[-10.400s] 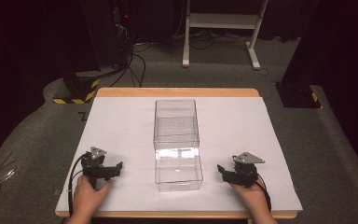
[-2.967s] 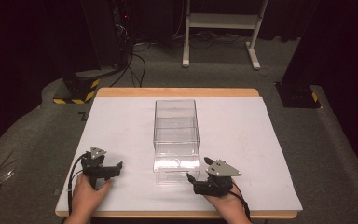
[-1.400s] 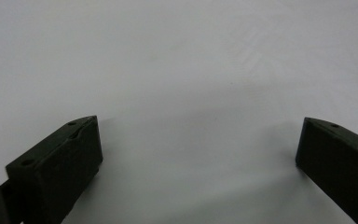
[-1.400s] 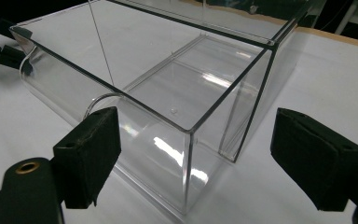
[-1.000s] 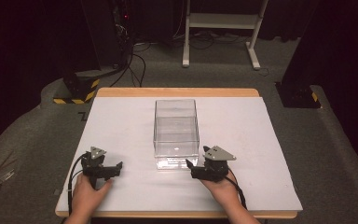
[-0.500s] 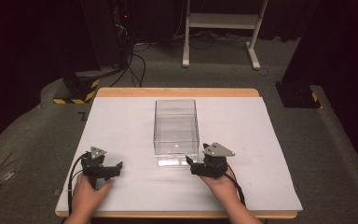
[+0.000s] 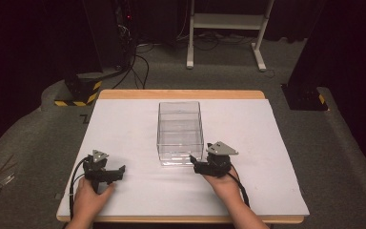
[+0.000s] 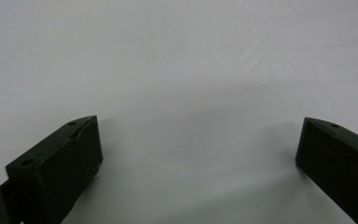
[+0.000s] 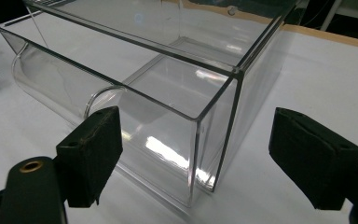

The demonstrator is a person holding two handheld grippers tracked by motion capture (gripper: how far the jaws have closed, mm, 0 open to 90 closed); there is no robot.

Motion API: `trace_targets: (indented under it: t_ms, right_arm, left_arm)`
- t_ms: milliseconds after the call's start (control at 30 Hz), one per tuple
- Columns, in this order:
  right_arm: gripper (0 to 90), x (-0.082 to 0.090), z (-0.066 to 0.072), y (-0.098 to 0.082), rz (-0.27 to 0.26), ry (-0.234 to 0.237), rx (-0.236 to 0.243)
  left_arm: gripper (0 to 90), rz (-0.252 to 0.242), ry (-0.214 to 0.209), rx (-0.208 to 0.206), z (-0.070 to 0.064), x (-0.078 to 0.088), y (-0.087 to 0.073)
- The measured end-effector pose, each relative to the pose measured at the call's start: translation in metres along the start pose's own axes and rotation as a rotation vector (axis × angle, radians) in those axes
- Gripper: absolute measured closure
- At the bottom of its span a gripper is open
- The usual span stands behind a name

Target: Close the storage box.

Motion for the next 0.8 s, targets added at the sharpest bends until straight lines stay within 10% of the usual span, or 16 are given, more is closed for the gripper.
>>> trace_targets:
  t_ms: [800]
  right_arm:
    - [17.9,-0.022,-0.011,0.009,-0.009,-0.037,-0.035]
  left_arm:
    - [0.5,0.001,0.000,-0.001,0.000,0.000,0.000]
Point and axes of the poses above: each handheld gripper's, and its own axes: x roughly backward along the jaws, y roughly out of its top, z roughly to its left, the point moved 5 cm from there along -x, roughly forward along the jaws, and after that the axes turned 8 degrees about -x, right-handed, at the moved point
